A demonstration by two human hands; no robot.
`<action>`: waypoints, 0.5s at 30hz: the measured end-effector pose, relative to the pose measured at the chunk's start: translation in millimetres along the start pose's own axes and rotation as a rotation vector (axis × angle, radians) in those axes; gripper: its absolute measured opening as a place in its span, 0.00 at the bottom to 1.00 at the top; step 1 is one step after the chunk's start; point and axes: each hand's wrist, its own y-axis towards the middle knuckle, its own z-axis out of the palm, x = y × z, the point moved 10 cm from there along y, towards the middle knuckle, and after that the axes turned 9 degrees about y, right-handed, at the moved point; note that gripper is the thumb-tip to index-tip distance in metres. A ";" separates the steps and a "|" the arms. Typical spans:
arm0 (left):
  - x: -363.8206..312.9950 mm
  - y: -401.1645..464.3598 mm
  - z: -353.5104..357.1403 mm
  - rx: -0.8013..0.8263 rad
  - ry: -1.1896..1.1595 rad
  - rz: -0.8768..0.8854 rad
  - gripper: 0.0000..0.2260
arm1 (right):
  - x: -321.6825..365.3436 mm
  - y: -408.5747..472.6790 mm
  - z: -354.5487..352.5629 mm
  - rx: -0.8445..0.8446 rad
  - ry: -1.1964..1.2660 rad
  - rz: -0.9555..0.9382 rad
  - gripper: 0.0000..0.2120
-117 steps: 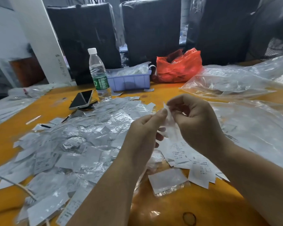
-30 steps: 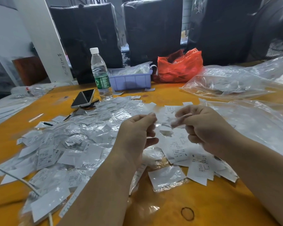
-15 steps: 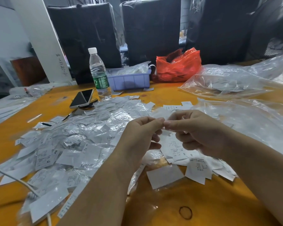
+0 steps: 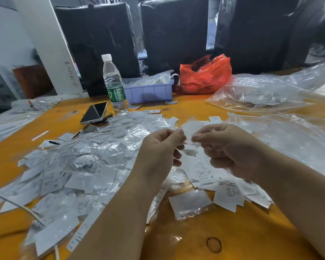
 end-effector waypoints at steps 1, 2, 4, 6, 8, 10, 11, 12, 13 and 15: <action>-1.3 0.3 -2.8 -0.025 0.001 0.017 0.06 | 2.4 0.4 -4.4 -0.038 0.045 -0.012 0.05; -3.0 0.5 -5.1 -0.045 0.003 0.031 0.04 | 4.3 0.7 -9.0 -0.074 0.090 -0.023 0.06; -3.5 0.9 -8.1 -0.069 0.007 0.046 0.08 | 5.6 0.9 -17.1 -0.134 0.163 -0.036 0.10; -2.6 0.7 -8.6 -0.070 0.025 0.041 0.11 | 4.2 1.0 -20.5 -0.165 0.205 -0.033 0.12; -2.7 -0.3 -6.3 -0.056 0.058 0.031 0.09 | 2.3 1.4 -20.0 -0.168 0.231 -0.025 0.12; -2.6 -1.3 -4.0 -0.045 0.073 0.022 0.07 | 0.4 1.7 -18.7 -0.162 0.252 -0.013 0.12; -2.5 -1.5 -3.2 -0.039 0.078 0.018 0.06 | -0.8 1.8 -18.3 -0.158 0.262 -0.005 0.12; -2.8 -1.9 -2.3 -0.032 0.081 0.015 0.06 | -2.0 1.9 -17.8 -0.155 0.270 0.001 0.11; -3.5 -2.2 -1.3 -0.026 0.084 0.015 0.06 | -3.0 2.0 -17.5 -0.153 0.273 0.004 0.10; -5.2 -3.0 0.3 -0.015 0.091 0.023 0.06 | -4.2 2.0 -17.3 -0.156 0.263 0.003 0.08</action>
